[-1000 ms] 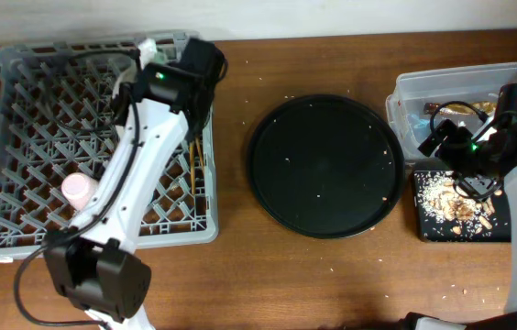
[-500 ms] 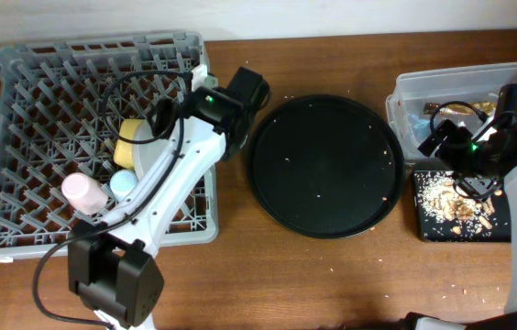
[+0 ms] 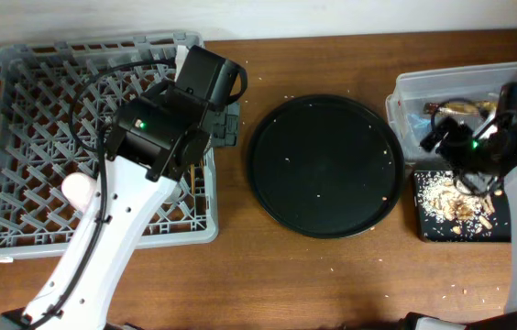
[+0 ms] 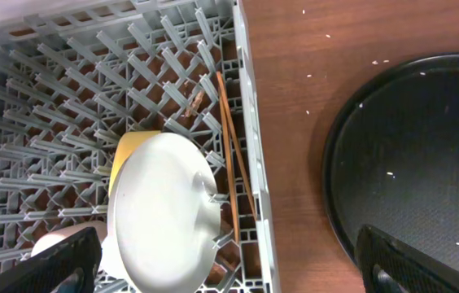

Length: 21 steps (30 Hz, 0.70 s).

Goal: Sort waste into correct bins and load items into the dishwasher rack

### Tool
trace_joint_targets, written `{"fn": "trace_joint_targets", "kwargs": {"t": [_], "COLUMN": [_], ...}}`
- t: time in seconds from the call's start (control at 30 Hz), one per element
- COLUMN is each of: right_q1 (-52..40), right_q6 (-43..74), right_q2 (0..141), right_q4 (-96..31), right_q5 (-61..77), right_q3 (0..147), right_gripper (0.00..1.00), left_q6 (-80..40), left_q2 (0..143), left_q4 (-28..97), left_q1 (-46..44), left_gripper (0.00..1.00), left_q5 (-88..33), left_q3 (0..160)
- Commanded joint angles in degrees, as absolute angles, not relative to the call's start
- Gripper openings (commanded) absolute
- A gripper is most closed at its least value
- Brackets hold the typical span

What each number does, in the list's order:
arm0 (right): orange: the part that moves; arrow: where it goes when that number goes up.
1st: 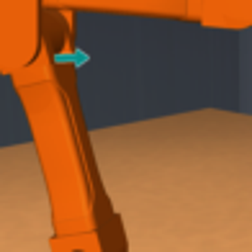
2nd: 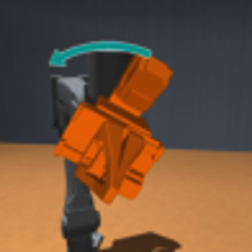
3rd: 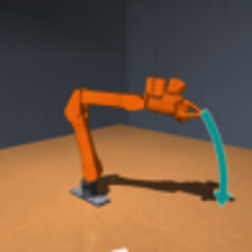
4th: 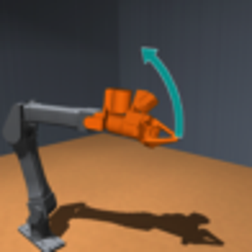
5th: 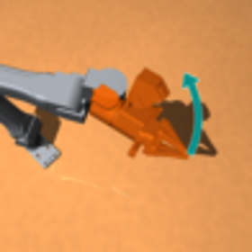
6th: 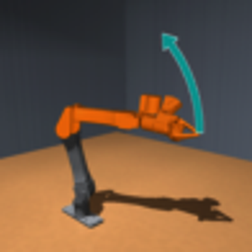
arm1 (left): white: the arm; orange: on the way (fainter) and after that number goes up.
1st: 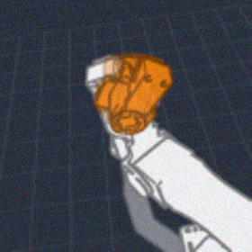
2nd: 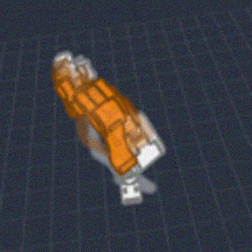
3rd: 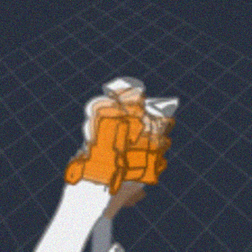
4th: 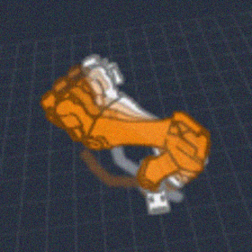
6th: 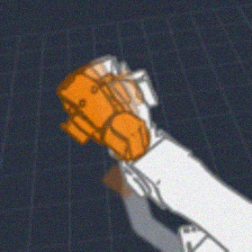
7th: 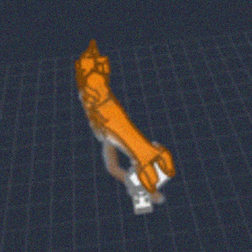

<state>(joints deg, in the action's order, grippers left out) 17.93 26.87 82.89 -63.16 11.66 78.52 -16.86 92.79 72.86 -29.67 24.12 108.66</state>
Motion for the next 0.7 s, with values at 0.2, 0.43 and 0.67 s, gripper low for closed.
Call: {"fn": "trace_joint_targets", "kwargs": {"t": [0.2,0.43,0.67], "right_q1": [18.02,2.35,-15.31], "right_q6": [27.05,14.13,16.75], "right_q2": [82.87,77.93,75.16], "right_q4": [-61.95,-63.42,-62.24], "right_q5": [15.29,15.16,1.72], "right_q3": [78.74,78.76,78.76], "right_gripper": [0.98,0.98,0.98], "left_q6": [-16.19,-16.16,-16.19], "left_q2": [92.27,92.29,92.29], "left_q4": [72.93,72.95,72.93], "left_q1": [-29.74,-29.74,-29.74], "left_gripper": [0.99,0.99,0.99], "left_q5": [23.51,23.51,23.51], "left_q3": [109.27,109.27,109.27]}}
